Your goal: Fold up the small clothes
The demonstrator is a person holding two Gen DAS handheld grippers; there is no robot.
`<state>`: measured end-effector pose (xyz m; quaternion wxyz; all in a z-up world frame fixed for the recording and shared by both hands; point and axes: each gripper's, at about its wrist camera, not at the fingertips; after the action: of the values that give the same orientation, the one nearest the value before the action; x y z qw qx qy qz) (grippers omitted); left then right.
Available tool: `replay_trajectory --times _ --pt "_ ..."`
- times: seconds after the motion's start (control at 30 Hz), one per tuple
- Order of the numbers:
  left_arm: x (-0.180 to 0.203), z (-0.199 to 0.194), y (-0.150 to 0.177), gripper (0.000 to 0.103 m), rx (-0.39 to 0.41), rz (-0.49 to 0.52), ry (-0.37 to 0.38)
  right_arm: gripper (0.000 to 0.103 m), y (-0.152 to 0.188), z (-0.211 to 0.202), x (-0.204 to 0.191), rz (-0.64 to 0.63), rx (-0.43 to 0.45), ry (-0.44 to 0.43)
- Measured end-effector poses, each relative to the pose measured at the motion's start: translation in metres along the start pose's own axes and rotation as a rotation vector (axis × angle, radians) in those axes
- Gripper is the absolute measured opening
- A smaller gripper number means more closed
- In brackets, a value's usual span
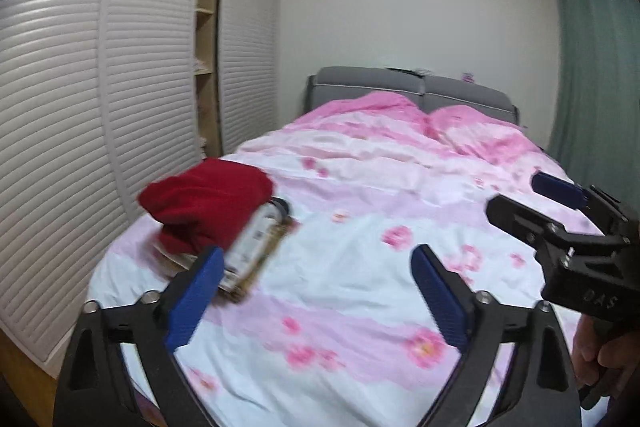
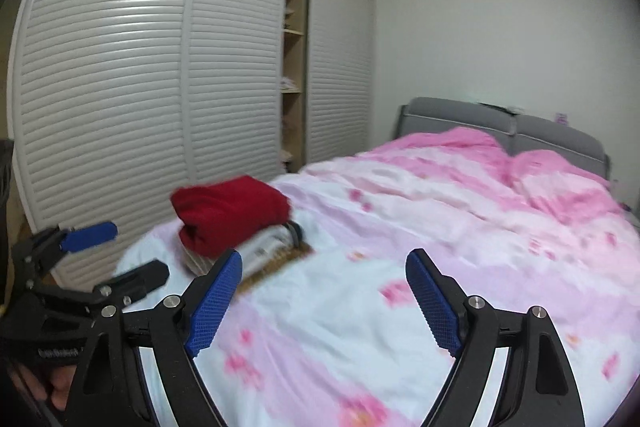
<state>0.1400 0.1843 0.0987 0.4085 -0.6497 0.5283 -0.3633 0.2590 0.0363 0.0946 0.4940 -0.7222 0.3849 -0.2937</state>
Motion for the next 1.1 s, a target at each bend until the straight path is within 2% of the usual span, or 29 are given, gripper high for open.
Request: replay_trajectory --times 0.17,0.33,0.6,0.8,1.1 --pt "0.053 -0.023 0.020 0.103 -0.011 0.036 0.066 0.093 0.040 -0.073 0.042 0.073 0.002 0.155" --pt "0.092 -0.036 0.039 0.103 -0.029 0.090 0.104 0.094 0.076 -0.131 0.075 0.155 -0.014 0.283" --pt "0.130 -0.052 0.080 0.103 -0.065 0.128 0.138 0.099 0.122 -0.192 0.083 0.164 -0.037 0.457" --pt "0.137 -0.070 0.102 0.103 -0.063 0.134 0.141 0.099 0.141 -0.224 0.079 0.171 -0.031 0.507" --pt "0.123 -0.085 0.131 0.103 -0.084 0.066 0.135 0.102 0.170 -0.239 0.068 0.219 -0.041 0.503"
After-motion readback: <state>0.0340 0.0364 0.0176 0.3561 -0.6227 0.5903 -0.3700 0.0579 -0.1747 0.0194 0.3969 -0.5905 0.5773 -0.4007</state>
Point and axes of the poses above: each gripper's, at about its wrist camera, not at the fingertips, and z roughly the way its jaws point, x to its right, y to its underside, and after that the axes turned 2 degrees about x, right-handed
